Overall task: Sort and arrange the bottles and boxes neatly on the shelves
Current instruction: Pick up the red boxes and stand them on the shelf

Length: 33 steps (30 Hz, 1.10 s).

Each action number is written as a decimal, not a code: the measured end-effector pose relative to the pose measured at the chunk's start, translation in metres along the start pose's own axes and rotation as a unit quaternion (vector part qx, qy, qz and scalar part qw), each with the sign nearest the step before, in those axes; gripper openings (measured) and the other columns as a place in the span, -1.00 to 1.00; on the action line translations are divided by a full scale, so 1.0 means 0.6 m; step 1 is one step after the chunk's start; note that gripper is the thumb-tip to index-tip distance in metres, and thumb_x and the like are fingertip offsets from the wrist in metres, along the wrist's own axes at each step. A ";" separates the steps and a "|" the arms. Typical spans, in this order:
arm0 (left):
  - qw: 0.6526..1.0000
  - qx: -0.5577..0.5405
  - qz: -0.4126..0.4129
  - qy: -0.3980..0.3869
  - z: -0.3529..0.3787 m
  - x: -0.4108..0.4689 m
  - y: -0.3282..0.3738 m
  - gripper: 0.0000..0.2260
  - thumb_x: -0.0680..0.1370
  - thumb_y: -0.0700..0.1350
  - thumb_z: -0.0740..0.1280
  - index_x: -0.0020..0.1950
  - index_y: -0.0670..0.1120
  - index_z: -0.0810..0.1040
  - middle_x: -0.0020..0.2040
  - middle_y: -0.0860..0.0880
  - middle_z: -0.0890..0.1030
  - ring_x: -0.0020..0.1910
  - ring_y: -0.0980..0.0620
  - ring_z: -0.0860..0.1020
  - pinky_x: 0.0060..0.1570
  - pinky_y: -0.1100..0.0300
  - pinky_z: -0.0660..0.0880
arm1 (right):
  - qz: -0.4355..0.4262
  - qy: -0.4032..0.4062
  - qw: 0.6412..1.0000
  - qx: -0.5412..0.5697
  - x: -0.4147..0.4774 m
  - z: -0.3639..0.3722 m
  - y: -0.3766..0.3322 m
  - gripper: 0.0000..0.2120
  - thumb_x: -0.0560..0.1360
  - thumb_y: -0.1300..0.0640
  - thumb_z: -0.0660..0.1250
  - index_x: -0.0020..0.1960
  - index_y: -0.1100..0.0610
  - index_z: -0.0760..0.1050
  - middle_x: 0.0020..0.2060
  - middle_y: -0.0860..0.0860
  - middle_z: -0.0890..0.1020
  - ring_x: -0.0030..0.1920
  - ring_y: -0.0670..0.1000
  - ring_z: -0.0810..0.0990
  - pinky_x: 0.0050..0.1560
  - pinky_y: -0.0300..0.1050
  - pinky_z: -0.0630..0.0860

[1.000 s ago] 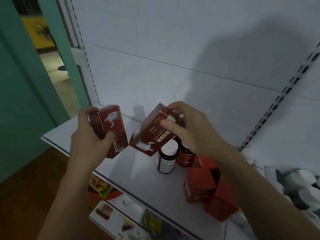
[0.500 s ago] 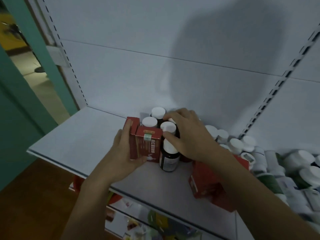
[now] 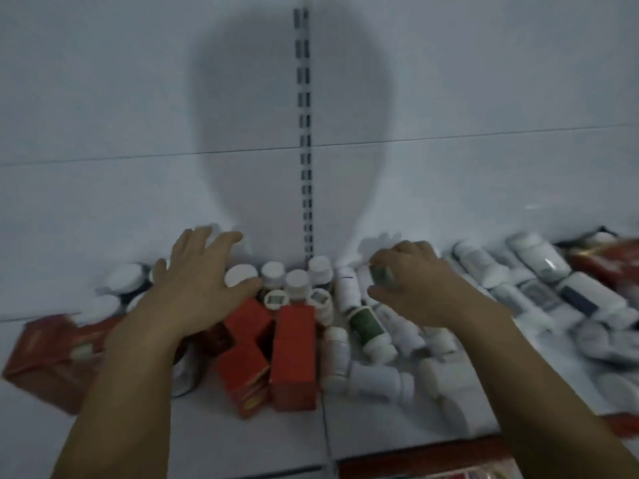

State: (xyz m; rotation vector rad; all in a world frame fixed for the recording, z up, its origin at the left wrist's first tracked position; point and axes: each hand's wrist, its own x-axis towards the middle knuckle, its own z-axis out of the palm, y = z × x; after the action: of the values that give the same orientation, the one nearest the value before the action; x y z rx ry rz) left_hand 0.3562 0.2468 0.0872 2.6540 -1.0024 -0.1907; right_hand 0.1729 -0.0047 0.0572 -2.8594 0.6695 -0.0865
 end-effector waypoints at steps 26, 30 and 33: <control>0.981 0.103 0.165 -0.029 0.343 0.188 0.768 -0.43 0.57 0.26 0.28 0.55 0.19 0.23 0.55 0.04 0.26 0.50 -0.06 0.23 0.38 -0.14 0.21 | 0.253 0.022 0.967 0.036 -0.301 -0.106 0.860 -0.48 0.59 -0.15 0.28 0.48 -0.03 0.27 0.39 0.10 0.42 0.36 0.24 0.40 0.29 0.24 0.44; 0.961 0.062 0.263 -0.062 0.384 0.183 0.850 -0.23 0.41 0.45 0.30 0.54 0.26 0.15 0.50 0.10 0.32 0.48 0.00 0.26 0.37 -0.18 0.21 | 0.227 0.070 0.969 0.065 -0.310 -0.060 0.858 -0.46 0.54 -0.19 0.31 0.47 -0.12 0.27 0.38 0.02 0.39 0.36 0.18 0.36 0.30 0.21 0.43; 0.952 0.101 0.270 -0.104 0.417 0.180 0.894 -0.12 0.38 0.34 0.43 0.58 0.27 0.04 0.50 0.06 0.33 0.46 -0.05 0.31 0.41 -0.19 0.23 | 0.217 0.092 0.970 0.049 -0.309 -0.016 0.849 -0.54 0.58 -0.16 0.26 0.46 -0.13 0.33 0.36 -0.02 0.38 0.34 0.10 0.35 0.28 0.14 0.44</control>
State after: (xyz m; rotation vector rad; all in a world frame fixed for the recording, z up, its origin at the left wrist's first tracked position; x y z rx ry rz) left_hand 0.0461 -0.2642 0.0201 2.4438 -1.8592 -0.2589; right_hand -0.2149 -0.3706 -0.0423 -2.5615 1.2721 -0.3093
